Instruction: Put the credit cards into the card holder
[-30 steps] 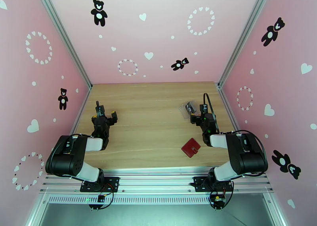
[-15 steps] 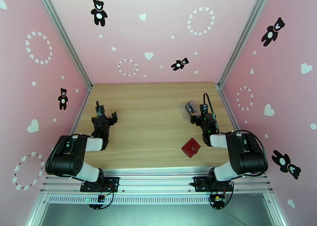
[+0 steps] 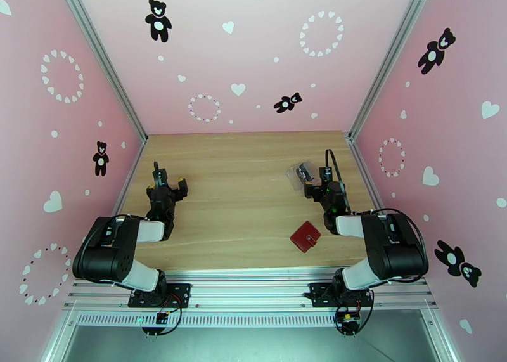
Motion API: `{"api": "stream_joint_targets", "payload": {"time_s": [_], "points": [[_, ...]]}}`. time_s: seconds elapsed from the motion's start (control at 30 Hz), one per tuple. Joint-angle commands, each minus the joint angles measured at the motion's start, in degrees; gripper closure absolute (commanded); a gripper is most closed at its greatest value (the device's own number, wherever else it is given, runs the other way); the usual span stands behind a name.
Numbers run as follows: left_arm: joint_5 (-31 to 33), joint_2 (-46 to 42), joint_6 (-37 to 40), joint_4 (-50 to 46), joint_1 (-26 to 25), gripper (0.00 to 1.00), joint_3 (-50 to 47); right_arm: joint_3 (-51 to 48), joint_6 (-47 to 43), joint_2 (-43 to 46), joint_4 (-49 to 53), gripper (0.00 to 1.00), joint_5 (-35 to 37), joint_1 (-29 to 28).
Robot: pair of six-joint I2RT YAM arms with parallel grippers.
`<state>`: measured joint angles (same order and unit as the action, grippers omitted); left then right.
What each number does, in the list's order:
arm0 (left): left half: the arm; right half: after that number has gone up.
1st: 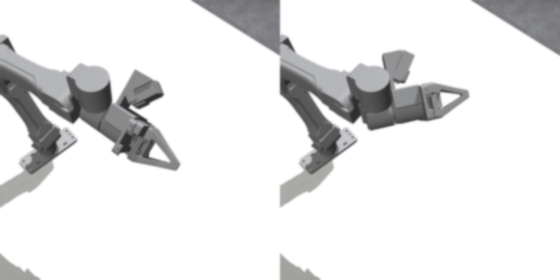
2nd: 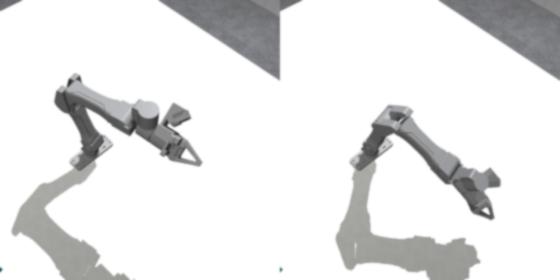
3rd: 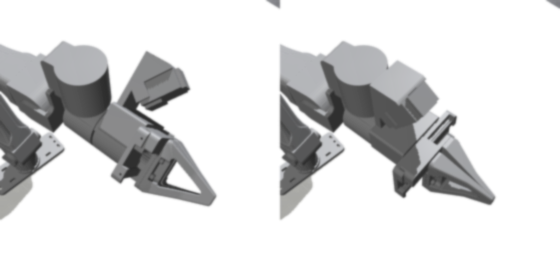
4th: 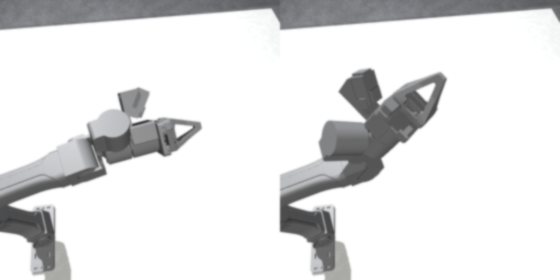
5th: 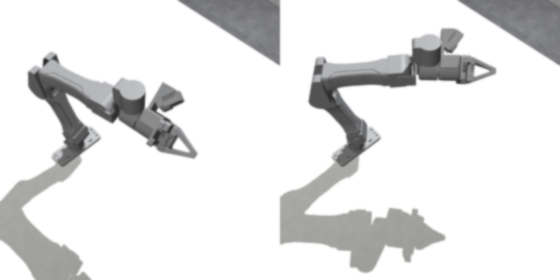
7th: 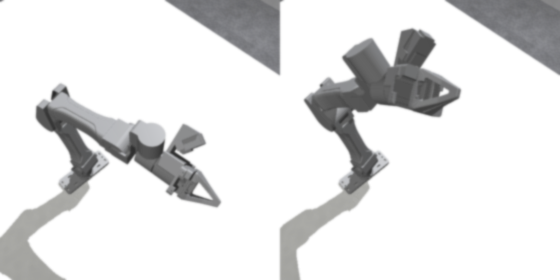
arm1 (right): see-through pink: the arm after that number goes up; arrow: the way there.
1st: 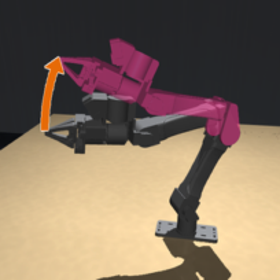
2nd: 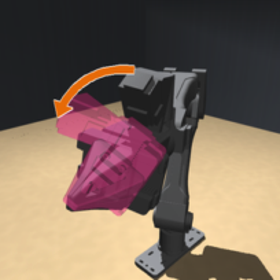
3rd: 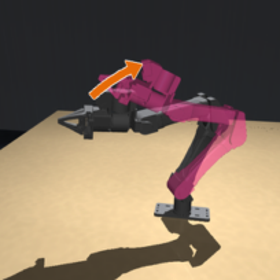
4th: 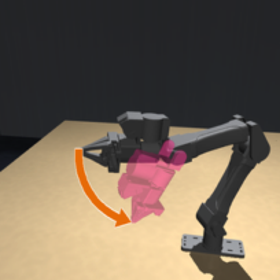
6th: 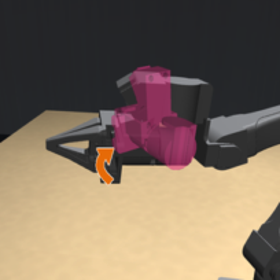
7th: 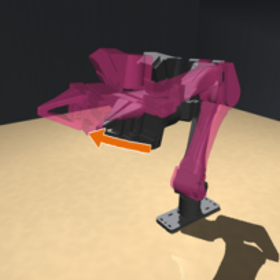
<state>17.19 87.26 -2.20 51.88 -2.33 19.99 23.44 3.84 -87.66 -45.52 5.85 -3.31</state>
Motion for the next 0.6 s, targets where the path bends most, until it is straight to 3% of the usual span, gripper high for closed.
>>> {"api": "stream_joint_targets", "payload": {"time_s": [0.0, 0.07, 0.13, 0.23, 0.27, 0.37, 0.43, 0.57], "points": [[1.4, 0.4, -0.5, 0.6, 0.4, 0.01, 0.5, 0.6, -0.4, -0.1, 0.9, 0.01, -0.5, 0.2], [1.9, 0.2, -0.4, 1.3, 0.4, 0.01, 0.1, 0.2, -0.6, 0.2, -0.1, 0.01, -0.2, 0.2], [1.6, -2.8, 0.1, -1.1, 0.0, 0.02, 0.2, 1.1, -0.1, 4.5, 5.2, 0.01, 1.7, -0.1], [9.5, -12.3, -1.1, -19.5, -2.2, 0.02, 5.6, 4.4, 2.1, 15.5, 19.2, 0.01, 5.6, -0.2], [11.3, -16.0, -5.6, -26.3, -2.2, 0.01, 7.2, 6.1, 3.1, 18.3, 24.1, 0.01, 6.3, -0.2], [4.4, -25.3, -12.2, -42.1, -1.5, 0.01, 12.9, 10.3, 5.9, 25.8, 35.9, 0.01, 4.3, -0.2], [3.6, -28.9, -21.9, -50.2, -1.3, 0.01, 15.7, 12.0, 12.0, 29.9, 42.9, 0.01, 4.9, -0.2], [-15.1, -32.3, -30.5, -61.9, -0.8, 0.02, 22.0, 14.3, 21.9, 34.9, 57.5, 0.01, 4.5, -0.2]]}}
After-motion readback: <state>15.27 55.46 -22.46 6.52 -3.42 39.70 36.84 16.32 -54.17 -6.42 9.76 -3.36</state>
